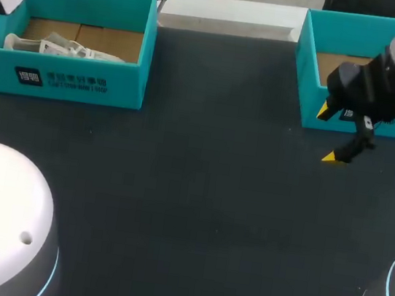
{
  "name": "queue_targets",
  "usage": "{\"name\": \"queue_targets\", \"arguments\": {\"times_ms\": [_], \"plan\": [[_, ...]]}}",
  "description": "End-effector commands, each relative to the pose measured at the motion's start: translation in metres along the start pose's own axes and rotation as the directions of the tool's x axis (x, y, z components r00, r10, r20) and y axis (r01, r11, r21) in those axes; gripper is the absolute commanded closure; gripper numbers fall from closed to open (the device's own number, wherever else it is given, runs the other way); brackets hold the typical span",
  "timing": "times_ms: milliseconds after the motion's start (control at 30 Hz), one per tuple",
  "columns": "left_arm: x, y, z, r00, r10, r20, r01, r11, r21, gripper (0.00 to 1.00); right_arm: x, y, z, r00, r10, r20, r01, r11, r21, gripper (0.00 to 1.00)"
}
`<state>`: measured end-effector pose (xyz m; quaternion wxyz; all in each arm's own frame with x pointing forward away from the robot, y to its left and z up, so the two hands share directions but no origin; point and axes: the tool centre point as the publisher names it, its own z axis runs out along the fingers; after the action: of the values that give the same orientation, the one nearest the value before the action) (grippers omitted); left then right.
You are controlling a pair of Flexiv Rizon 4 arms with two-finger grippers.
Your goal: Take the shoe out of the shoebox, open the shoe tongue, remove and reinsert the insole, then place the shoe into the shoebox
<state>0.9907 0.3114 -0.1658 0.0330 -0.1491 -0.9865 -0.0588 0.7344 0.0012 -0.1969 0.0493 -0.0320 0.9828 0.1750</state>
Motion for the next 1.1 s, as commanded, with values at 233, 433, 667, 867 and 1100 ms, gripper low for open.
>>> {"name": "queue_targets", "arguments": {"times_ms": [233,433,667,867,1100], "plan": [[-0.056,0.031,0.005,0.999,-0.024,0.045,0.025,1.0,-0.009,1.0,-0.001,0.0,0.001,1.0,0.0,-0.001,0.0,1.0,0.001,0.0],[-0.093,0.033,0.009,0.995,-0.072,0.069,0.067,0.995,0.068,1.0,-0.001,0.0,0.001,1.0,0.0,-0.001,0.0,1.0,0.001,0.0],[-0.111,0.029,0.011,0.99,-0.127,0.064,0.122,0.989,0.081,1.0,-0.001,0.0,0.001,1.0,0.0,-0.001,0.0,1.0,0.001,0.0],[-0.111,0.029,0.011,0.99,-0.127,0.064,0.122,0.989,0.081,1.0,-0.001,0.0,0.001,1.0,0.0,-0.001,0.0,1.0,0.001,0.0],[-0.111,0.029,0.011,0.99,-0.127,0.064,0.122,0.989,0.081,1.0,-0.001,0.0,0.001,1.0,0.0,-0.001,0.0,1.0,0.001,0.0]]}}
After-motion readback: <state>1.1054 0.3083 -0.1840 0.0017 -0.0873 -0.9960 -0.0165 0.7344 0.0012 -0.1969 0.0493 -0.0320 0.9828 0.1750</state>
